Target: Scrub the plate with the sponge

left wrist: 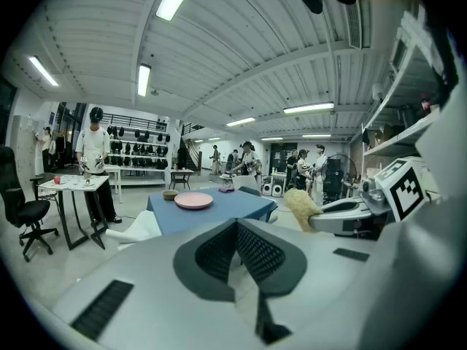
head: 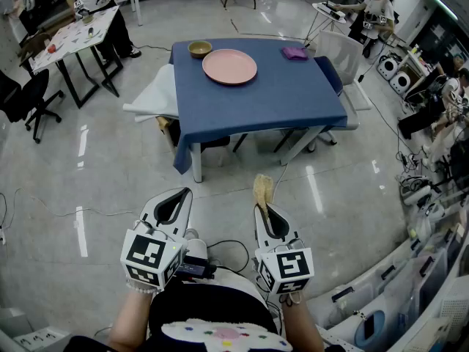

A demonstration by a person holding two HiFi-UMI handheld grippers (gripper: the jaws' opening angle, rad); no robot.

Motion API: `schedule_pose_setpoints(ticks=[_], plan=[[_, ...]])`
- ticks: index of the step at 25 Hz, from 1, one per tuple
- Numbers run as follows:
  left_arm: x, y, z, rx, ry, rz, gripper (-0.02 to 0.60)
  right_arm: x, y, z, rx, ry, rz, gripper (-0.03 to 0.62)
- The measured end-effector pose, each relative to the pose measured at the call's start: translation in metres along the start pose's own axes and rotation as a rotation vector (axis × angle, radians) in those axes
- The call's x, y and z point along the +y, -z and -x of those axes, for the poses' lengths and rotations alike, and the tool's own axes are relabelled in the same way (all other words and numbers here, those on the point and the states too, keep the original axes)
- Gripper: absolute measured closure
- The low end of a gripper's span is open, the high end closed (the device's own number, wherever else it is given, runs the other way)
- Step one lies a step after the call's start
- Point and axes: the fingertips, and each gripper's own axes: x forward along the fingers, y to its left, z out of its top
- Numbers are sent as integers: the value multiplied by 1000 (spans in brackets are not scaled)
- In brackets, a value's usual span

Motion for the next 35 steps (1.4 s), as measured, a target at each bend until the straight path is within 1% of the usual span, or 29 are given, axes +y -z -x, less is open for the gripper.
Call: schedule_pose_setpoints(ticks=[10, 14, 19, 20, 22, 23, 27, 35], plan=[[-4, -2, -7, 0, 9, -3, 571, -3, 1, -1, 2, -3, 3, 557], [-3, -2, -8, -9, 4, 11, 571, -2, 1, -1, 3, -11, 7, 557], [-8, -1, -12, -10, 2, 40, 568, -9, 1, 2, -15, -13, -52, 556], [-10, -1, -13, -7, 6, 38, 560, -11, 1, 2, -18, -11, -56, 556], [-14, -1, -15, -1, 16, 31, 487, -14, 1, 4, -21, -5, -50, 556], [-15, -1, -16, 2, 18, 25, 480, -15, 1, 5, -22, -2, -47, 556], [-20, -3, -19, -5, 19, 11, 480, -23, 1, 9, -31, 14, -44, 556], [-21, -6, -36, 0, 45, 0, 482, -36, 4, 12, -27, 56, -61, 555]])
